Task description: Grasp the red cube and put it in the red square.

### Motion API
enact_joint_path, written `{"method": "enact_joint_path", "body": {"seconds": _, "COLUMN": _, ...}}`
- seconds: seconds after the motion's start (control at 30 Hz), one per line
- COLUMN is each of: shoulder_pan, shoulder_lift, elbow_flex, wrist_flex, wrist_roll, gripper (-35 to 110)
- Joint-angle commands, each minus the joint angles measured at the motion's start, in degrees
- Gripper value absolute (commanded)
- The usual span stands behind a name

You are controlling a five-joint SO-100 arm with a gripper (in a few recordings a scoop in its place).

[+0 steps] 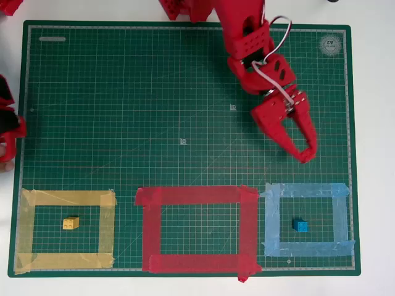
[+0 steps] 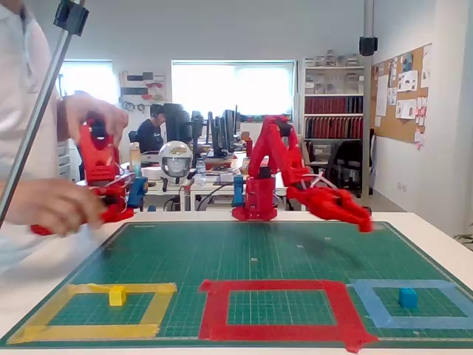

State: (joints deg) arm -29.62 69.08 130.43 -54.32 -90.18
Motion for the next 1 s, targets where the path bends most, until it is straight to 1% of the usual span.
{"method": "enact_joint_path", "body": {"seconds": 0.0, "shoulder_pan": 12.9, "shoulder_lift": 0.9, "elbow_flex": -5.6, "wrist_flex": 6.0, "wrist_roll": -0.6, "gripper": -1}}
{"method": "enact_joint_path", "body": {"seconds": 0.17, "shoulder_pan": 23.2, "shoulder_lift": -6.7, "elbow_flex": -15.6, "wrist_flex": 8.9, "wrist_roll": -0.6, "gripper": -1}}
{"method": "enact_joint_path", "body": {"seconds": 0.33, "shoulder_pan": 27.9, "shoulder_lift": -17.2, "elbow_flex": -26.8, "wrist_flex": 9.2, "wrist_roll": -0.6, "gripper": -1}}
{"method": "enact_joint_path", "body": {"seconds": 0.53, "shoulder_pan": 27.7, "shoulder_lift": -21.4, "elbow_flex": -29.7, "wrist_flex": 9.3, "wrist_roll": -0.6, "gripper": -1}}
{"method": "enact_joint_path", "body": {"seconds": 0.77, "shoulder_pan": 25.9, "shoulder_lift": -30.4, "elbow_flex": -39.6, "wrist_flex": 9.3, "wrist_roll": -0.5, "gripper": -1}}
{"method": "enact_joint_path", "body": {"seconds": 0.87, "shoulder_pan": 24.8, "shoulder_lift": -31.7, "elbow_flex": -41.1, "wrist_flex": 9.6, "wrist_roll": -0.5, "gripper": -1}}
{"method": "enact_joint_path", "body": {"seconds": 0.97, "shoulder_pan": 23.8, "shoulder_lift": -31.7, "elbow_flex": -43.1, "wrist_flex": 13.1, "wrist_roll": -0.2, "gripper": -1}}
